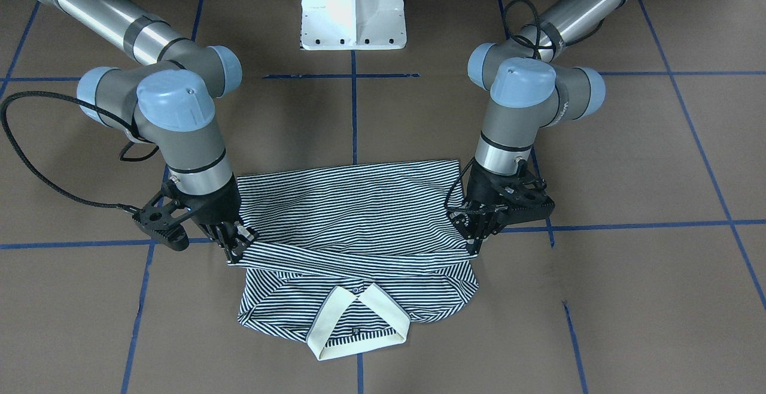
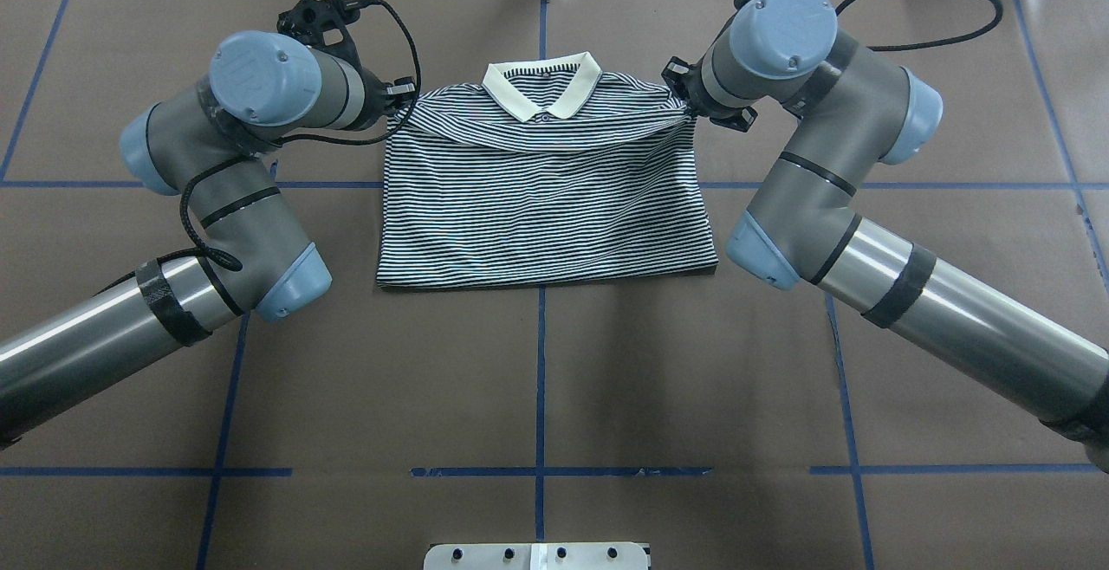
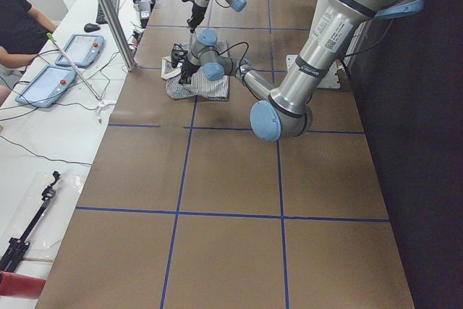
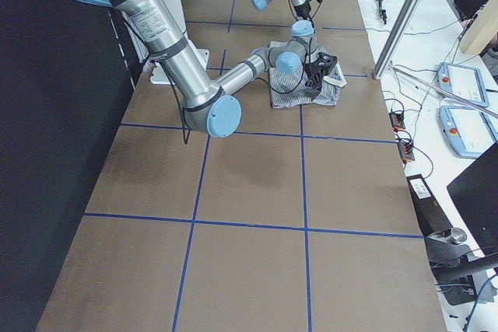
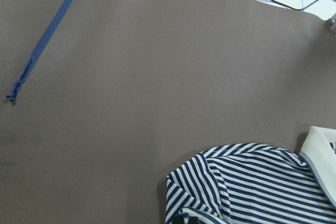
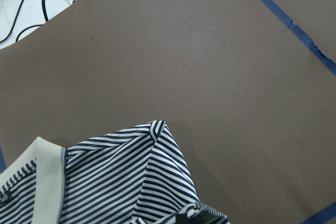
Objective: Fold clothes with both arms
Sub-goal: 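Lay the hem down near the collar and open both grippers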
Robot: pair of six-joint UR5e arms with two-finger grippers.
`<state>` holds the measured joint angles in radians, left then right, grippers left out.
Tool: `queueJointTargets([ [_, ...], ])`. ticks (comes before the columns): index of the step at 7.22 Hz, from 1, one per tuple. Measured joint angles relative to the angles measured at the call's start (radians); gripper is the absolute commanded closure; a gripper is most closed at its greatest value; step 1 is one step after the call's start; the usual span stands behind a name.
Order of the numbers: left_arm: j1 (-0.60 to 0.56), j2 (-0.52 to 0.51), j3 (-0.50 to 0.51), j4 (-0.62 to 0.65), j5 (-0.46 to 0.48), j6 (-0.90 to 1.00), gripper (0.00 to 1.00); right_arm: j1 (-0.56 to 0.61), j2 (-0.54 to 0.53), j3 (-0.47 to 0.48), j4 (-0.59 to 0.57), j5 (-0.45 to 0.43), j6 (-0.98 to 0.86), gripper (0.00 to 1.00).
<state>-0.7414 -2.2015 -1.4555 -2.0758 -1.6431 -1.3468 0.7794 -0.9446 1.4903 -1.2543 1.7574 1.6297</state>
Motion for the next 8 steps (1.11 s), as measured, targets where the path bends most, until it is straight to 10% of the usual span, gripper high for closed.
queueJointTargets([
  [8, 0.000, -0.036, 0.146, -0.057, 0.031, 0.021, 1.00, 0.020, 0.138, -0.258, 0.023, -0.002, -0.075, 1.00],
])
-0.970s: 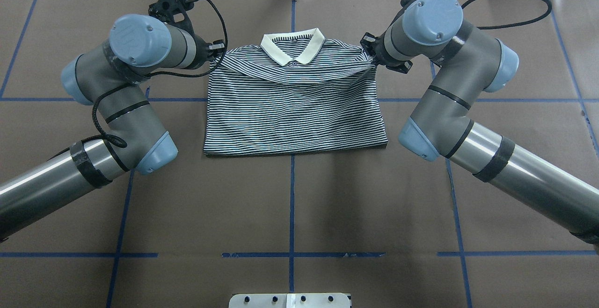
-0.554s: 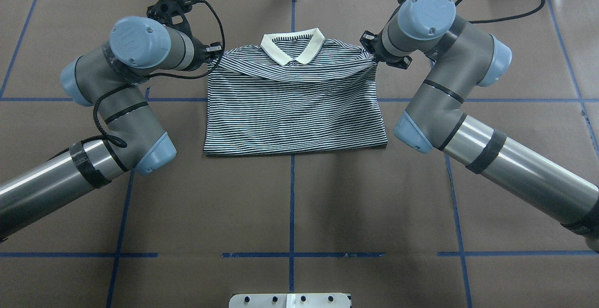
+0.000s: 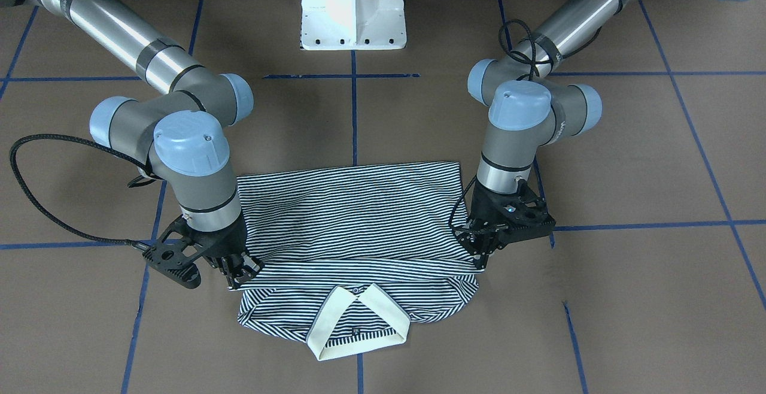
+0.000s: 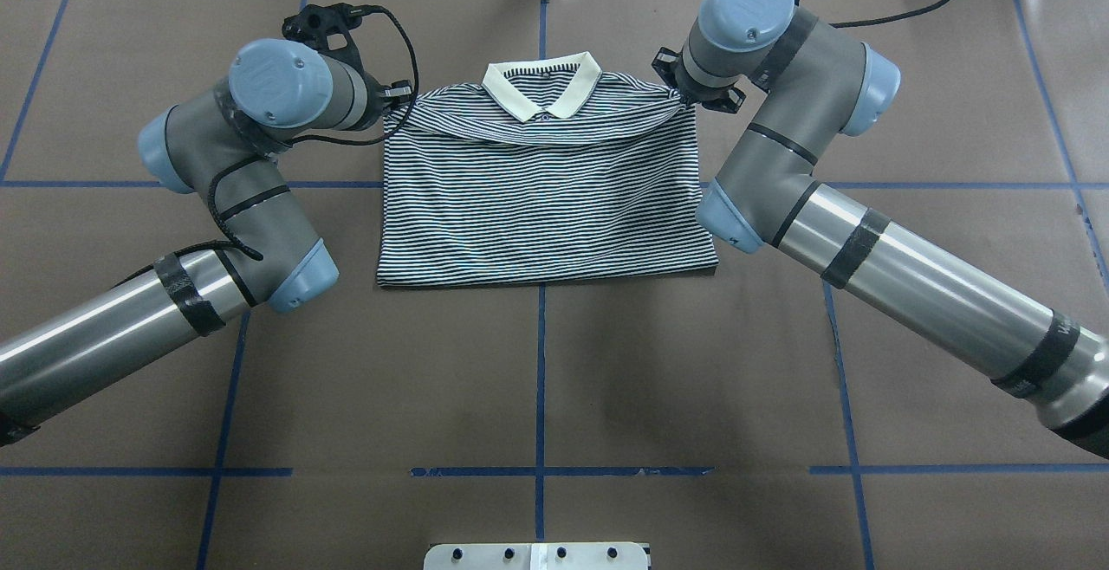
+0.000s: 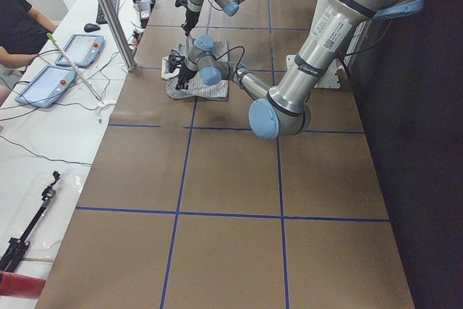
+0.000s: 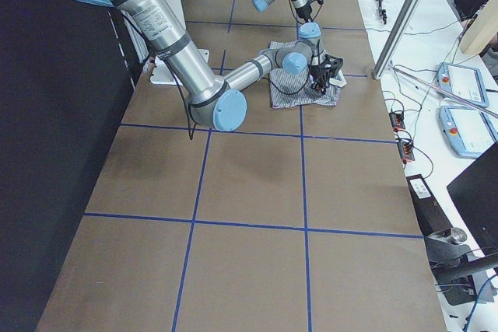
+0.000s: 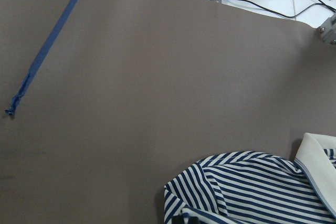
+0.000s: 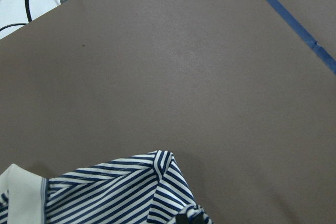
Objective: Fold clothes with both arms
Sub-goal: 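Lay the hem down near the collar and open both grippers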
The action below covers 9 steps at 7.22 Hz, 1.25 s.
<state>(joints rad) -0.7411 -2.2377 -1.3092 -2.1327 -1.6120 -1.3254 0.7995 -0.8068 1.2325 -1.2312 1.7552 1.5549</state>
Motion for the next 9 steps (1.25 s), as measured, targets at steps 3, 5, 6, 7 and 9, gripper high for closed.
queueJointTargets([
  [3, 0.000, -0.008, 0.036, -0.024, 0.010, 0.001, 1.00, 0.003, 0.007, -0.057, 0.044, 0.000, -0.003, 1.00],
  [5, 0.000, -0.011, 0.042, -0.048, 0.016, 0.001, 1.00, 0.003, 0.005, -0.061, 0.069, 0.001, -0.002, 1.00],
  [6, 0.000, -0.009, 0.012, -0.045, 0.015, 0.000, 1.00, 0.003, -0.009, -0.038, 0.085, 0.005, -0.001, 1.00],
  [7, -0.001, 0.004, -0.042, -0.034, 0.013, 0.000, 1.00, 0.002, -0.043, 0.016, 0.091, 0.007, 0.000, 1.00],
  [9, -0.001, 0.053, -0.145, -0.011, 0.012, 0.003, 1.00, 0.005, -0.110, 0.134, 0.087, 0.011, 0.001, 1.00],
])
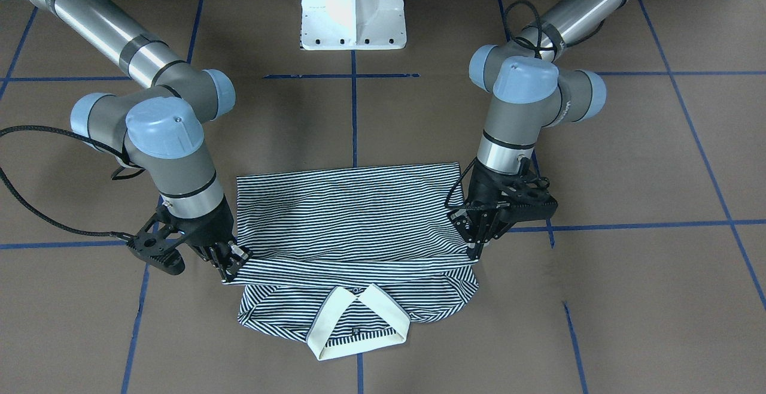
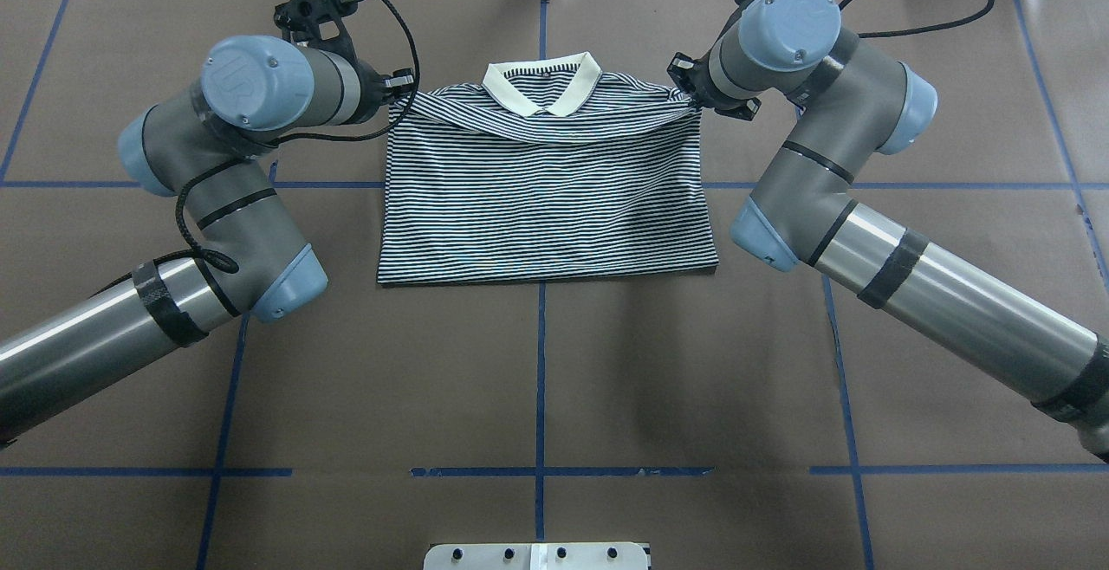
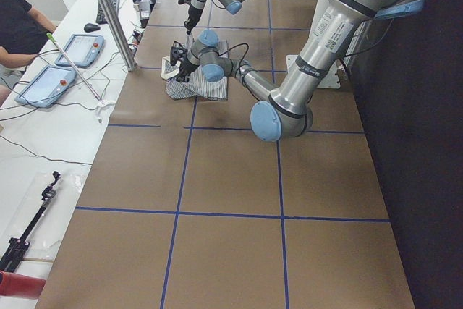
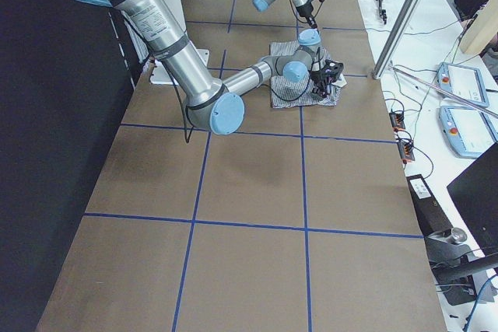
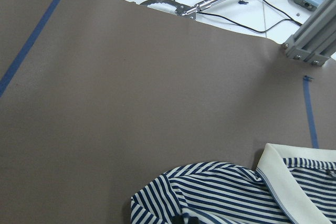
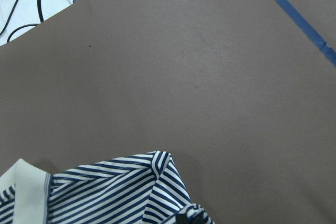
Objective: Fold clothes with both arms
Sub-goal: 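Lay the hem down near the collar and open both grippers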
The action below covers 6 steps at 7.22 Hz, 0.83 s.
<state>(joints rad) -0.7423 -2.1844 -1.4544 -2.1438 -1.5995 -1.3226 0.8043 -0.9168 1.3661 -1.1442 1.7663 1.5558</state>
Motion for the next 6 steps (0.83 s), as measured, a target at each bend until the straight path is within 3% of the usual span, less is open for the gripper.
queueJointTargets([
  [3, -0.004, 0.013, -0.040, 0.045, 0.004, 0.040, 1.00, 0.020, -0.013, 0.035, -0.002, 0.010, -0.001, 1.00],
  [6, -0.006, 0.002, 0.011, 0.039, 0.007, 0.043, 1.00, 0.028, 0.038, -0.054, -0.001, 0.010, -0.015, 1.00],
])
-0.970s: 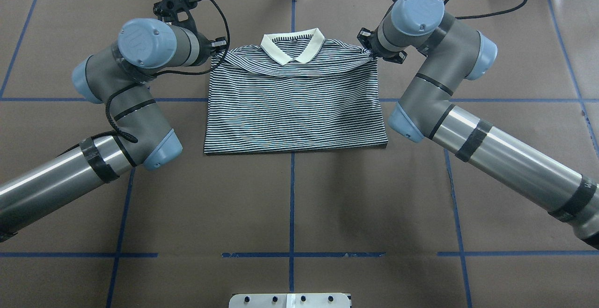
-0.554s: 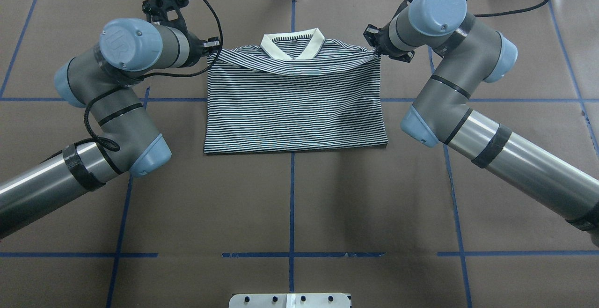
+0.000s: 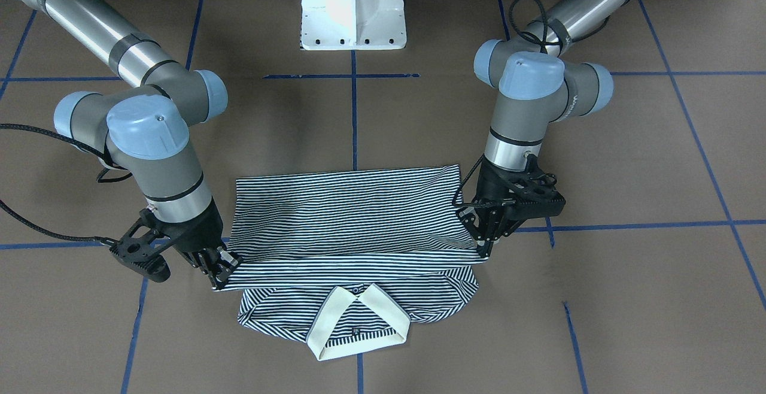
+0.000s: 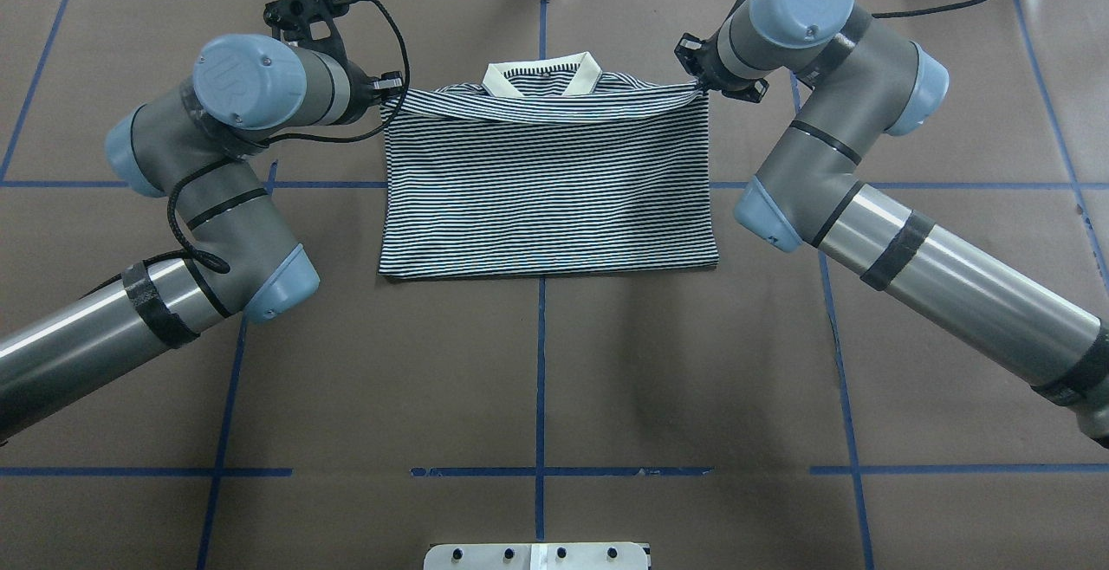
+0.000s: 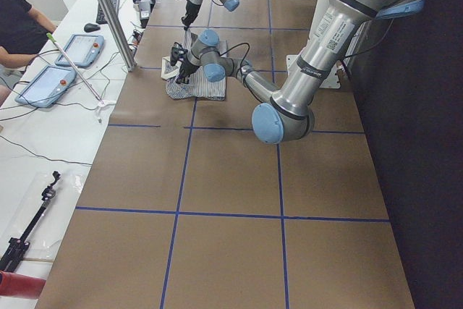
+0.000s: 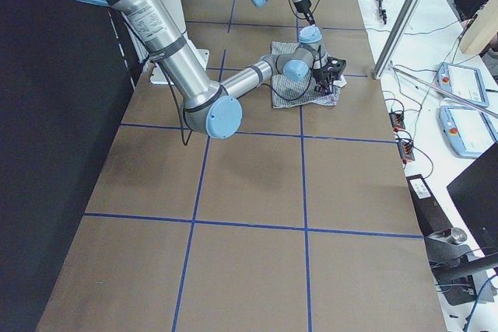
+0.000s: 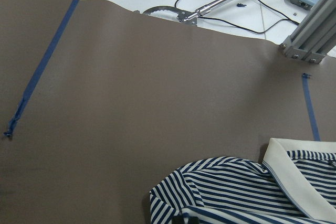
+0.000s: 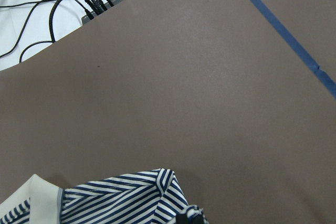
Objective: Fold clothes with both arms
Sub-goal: 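Lay the hem down near the collar and open both grippers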
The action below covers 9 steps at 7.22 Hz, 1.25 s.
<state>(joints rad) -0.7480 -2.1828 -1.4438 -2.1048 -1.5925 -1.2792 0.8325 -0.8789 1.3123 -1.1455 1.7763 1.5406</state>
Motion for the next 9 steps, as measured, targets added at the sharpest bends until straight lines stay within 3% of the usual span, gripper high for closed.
queueJointTargets([
  [1, 0.000, -0.006, 0.019, -0.003, 0.001, 0.000, 1.00, -0.003, 0.011, -0.020, 0.001, 0.000, -0.002, 1.00],
  [2, 0.000, -0.013, 0.041, -0.013, 0.001, 0.000, 0.89, -0.007, 0.016, -0.035, 0.001, 0.000, -0.004, 0.94],
  [3, -0.001, -0.018, 0.063, -0.030, 0.002, 0.000, 0.75, -0.011, 0.020, -0.050, 0.003, -0.002, -0.005, 0.71],
  [5, -0.001, -0.024, 0.083, -0.047, 0.002, 0.001, 0.63, -0.015, 0.042, -0.096, 0.005, -0.012, -0.006, 0.61],
  [8, -0.006, -0.025, 0.087, -0.049, 0.001, 0.002, 0.62, -0.017, 0.058, -0.128, 0.010, -0.030, -0.007, 0.56],
  [9, -0.012, -0.025, 0.083, -0.051, 0.000, 0.004, 0.62, -0.015, 0.056, -0.125, 0.024, -0.029, -0.004, 0.51],
])
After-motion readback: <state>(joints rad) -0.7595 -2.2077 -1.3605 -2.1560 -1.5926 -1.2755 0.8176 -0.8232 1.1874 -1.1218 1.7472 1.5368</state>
